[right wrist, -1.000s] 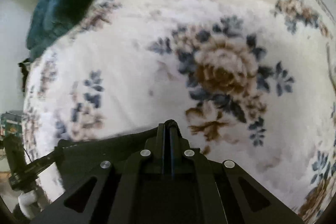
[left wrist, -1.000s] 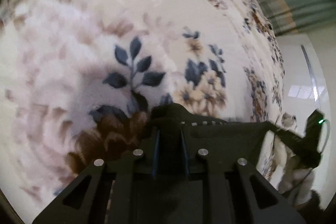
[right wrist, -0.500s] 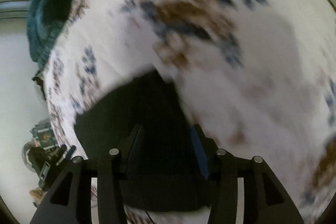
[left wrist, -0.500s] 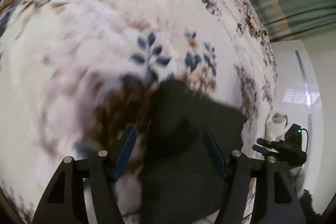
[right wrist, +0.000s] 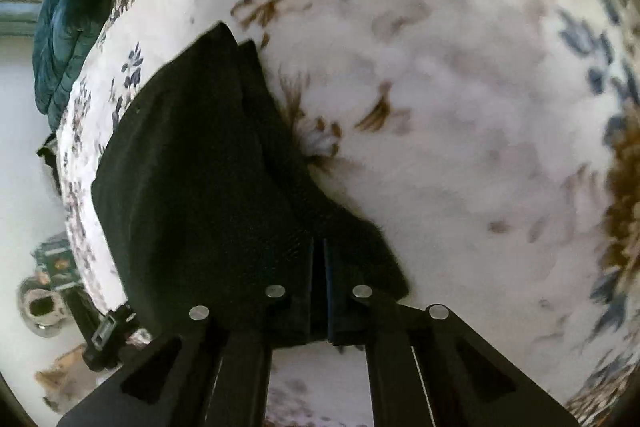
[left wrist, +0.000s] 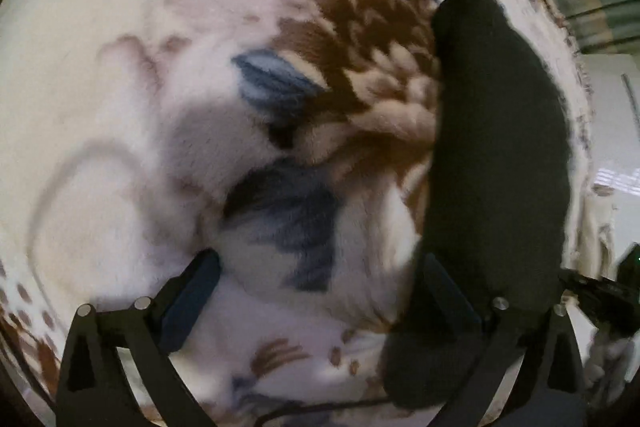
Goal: Fold small clothes
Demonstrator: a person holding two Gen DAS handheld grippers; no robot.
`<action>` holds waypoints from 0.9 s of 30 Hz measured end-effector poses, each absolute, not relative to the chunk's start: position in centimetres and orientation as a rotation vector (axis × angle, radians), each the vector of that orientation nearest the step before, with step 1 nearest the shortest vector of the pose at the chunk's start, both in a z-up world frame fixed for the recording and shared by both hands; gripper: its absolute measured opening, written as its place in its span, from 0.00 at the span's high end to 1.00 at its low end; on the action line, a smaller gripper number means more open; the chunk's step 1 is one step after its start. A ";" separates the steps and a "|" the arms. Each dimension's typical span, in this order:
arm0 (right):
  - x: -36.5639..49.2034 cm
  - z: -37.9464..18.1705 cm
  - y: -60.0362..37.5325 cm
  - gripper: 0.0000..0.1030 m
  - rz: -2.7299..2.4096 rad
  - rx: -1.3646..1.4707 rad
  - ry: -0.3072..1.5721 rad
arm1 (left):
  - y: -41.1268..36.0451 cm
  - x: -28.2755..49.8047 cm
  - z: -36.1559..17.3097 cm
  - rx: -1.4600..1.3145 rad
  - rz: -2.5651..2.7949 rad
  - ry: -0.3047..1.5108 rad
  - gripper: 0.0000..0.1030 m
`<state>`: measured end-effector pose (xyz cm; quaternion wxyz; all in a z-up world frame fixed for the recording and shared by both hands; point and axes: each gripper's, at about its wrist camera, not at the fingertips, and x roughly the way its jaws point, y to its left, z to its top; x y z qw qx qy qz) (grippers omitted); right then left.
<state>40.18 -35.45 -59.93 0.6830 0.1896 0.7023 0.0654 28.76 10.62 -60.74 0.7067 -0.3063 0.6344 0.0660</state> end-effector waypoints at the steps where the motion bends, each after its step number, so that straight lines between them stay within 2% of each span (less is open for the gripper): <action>1: 40.1 -59.4 -35.5 0.97 0.141 0.406 1.565 | 10.5 28.8 -60.8 -0.678 0.166 1.409 0.00; 5: 40.3 -58.8 -37.1 1.00 0.048 0.302 1.566 | 9.9 29.1 -60.9 -0.668 0.232 1.412 0.00; 8: 40.7 -60.1 -38.9 1.00 0.093 0.441 1.624 | 10.5 29.7 -60.0 -0.691 0.241 1.450 0.01; 10: 41.8 -59.3 -38.3 0.96 0.194 0.463 1.603 | 11.2 30.4 -57.9 -0.717 0.243 1.393 0.01; 11: 42.4 -59.0 -37.8 0.82 0.219 0.438 1.603 | 11.5 30.9 -56.5 -0.725 0.232 1.346 0.01; 12: 43.2 -58.8 -37.2 0.59 0.250 0.423 1.596 | 11.9 31.4 -55.6 -0.722 0.230 1.316 0.01; 14: 45.2 -58.6 -35.8 0.40 0.312 0.433 1.550 | 12.3 33.2 -54.2 -0.720 0.194 1.262 0.01; 19: 51.1 -61.2 -32.6 0.39 0.386 0.474 1.493 | 11.1 40.4 -56.1 -0.673 0.095 1.243 0.01; 20: 52.4 -61.7 -31.6 0.39 0.383 0.480 1.493 | 10.4 42.2 -56.9 -0.649 0.071 1.246 0.04; 22: 54.2 -63.1 -30.3 0.39 0.394 0.486 1.510 | 9.7 44.1 -57.3 -0.624 0.039 1.229 0.35; 23: 54.8 -63.7 -29.7 0.40 0.379 0.465 1.515 | 9.6 44.9 -57.3 -0.637 0.009 1.210 0.70; 25: 55.3 -63.3 -28.5 0.63 0.373 0.408 1.476 | 9.4 45.6 -57.0 -0.627 0.031 1.209 0.80; 26: 55.0 -62.4 -27.9 0.91 0.362 0.349 1.446 | 9.5 45.6 -56.7 -0.633 0.027 1.201 0.82; 27: 54.7 -61.8 -27.5 0.91 0.354 0.309 1.427 | 9.7 45.6 -56.5 -0.650 0.037 1.196 0.82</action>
